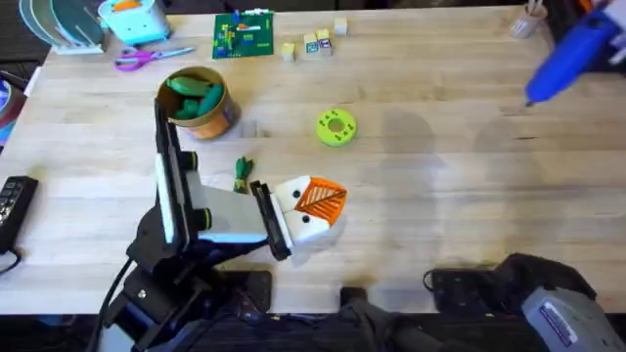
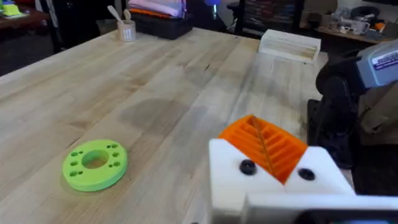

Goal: Pick up the gripper from the table and insert it into the empty holder that is missing its gripper. Then pick up a screw, insert it into the mounting hole, and use the screwdriver to tighten it. Finally, clean up the table by picking up the vegetable and placing it into the bucket.

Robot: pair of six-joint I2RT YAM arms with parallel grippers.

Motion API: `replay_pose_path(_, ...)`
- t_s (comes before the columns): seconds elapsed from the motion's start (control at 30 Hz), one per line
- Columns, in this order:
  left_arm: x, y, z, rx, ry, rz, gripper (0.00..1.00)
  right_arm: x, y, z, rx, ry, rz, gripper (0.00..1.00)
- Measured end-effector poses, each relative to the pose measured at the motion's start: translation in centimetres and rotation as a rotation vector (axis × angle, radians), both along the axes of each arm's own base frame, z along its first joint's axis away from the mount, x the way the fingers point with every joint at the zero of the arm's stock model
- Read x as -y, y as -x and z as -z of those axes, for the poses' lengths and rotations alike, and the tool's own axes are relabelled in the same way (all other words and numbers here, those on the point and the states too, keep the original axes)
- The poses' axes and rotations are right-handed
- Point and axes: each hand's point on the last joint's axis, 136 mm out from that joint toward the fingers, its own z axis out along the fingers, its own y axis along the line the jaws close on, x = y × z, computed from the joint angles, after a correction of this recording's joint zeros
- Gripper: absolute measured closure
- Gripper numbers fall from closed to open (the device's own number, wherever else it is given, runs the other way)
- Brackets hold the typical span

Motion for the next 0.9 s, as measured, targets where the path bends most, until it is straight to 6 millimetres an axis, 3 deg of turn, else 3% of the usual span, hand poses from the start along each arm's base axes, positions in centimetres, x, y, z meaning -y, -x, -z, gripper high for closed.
replay_pose_path(0.27, 0.0, 0.0, 0.0, 0.0, 0.0, 0.0, 0.995, -12.1, 1.4, 1.0, 0.093, -0.085, -0.421, 0.978)
replay_pose_path(0.47, 0.0, 0.0, 0.0, 0.0, 0.0, 0.0, 0.995, -18.8, 4.1, -1.4, 0.19, -0.11, -0.675, 0.978)
replay_pose_path(0.67, 0.0, 0.0, 0.0, 0.0, 0.0, 0.0, 0.995, -22.7, 6.7, -3.3, 0.272, -0.133, -0.839, 0.978)
replay_pose_path(0.9, 0.0, 0.0, 0.0, 0.0, 0.0, 0.0, 0.995, -24.2, 8.7, -5.4, 0.361, -0.158, -0.92, 0.978)
